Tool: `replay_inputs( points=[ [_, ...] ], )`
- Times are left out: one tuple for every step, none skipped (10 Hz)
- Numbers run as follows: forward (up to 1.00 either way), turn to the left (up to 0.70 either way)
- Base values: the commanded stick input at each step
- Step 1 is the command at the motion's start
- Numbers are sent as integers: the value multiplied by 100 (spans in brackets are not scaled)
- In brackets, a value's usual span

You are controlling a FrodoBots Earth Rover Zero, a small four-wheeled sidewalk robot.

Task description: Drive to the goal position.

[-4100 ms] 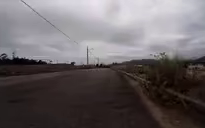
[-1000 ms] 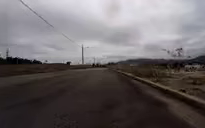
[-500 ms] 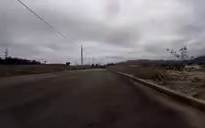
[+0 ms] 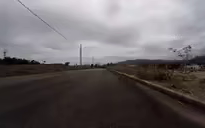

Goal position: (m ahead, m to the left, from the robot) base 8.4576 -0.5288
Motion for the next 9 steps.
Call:
replay_inputs(
  points=[
    [70, 0],
    [70, 0],
    [70, 11],
    [70, 14],
    [70, 14],
    [70, 0],
    [70, 0],
    [70, 0],
    [70, 0]
  ],
)
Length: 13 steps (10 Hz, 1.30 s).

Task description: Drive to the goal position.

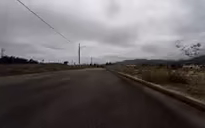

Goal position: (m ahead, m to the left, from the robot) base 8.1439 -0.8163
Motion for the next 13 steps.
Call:
replay_inputs(
  points=[
    [70, 0],
    [70, 0],
    [70, 0],
    [70, 0],
    [70, 0],
    [70, 0],
    [70, 0],
    [70, 0],
    [70, 0],
    [70, 0],
    [70, 0],
    [70, 0],
    [70, 0]
  ],
)
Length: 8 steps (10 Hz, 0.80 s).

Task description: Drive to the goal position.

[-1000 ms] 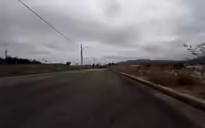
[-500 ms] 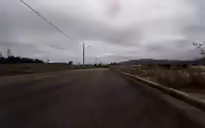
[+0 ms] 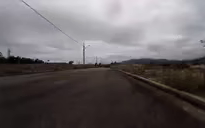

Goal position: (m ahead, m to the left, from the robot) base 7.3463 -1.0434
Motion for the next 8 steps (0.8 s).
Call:
replay_inputs(
  points=[
    [70, 0],
    [70, 0],
    [70, 0],
    [70, 0],
    [70, 0],
    [70, 0],
    [70, 0],
    [70, 0]
  ],
)
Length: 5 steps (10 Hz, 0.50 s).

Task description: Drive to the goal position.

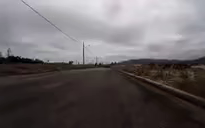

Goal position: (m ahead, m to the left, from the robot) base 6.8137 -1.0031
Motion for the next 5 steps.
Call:
replay_inputs(
  points=[
    [70, 0],
    [70, 0],
    [70, 0],
    [70, 0],
    [70, 0]
  ],
)
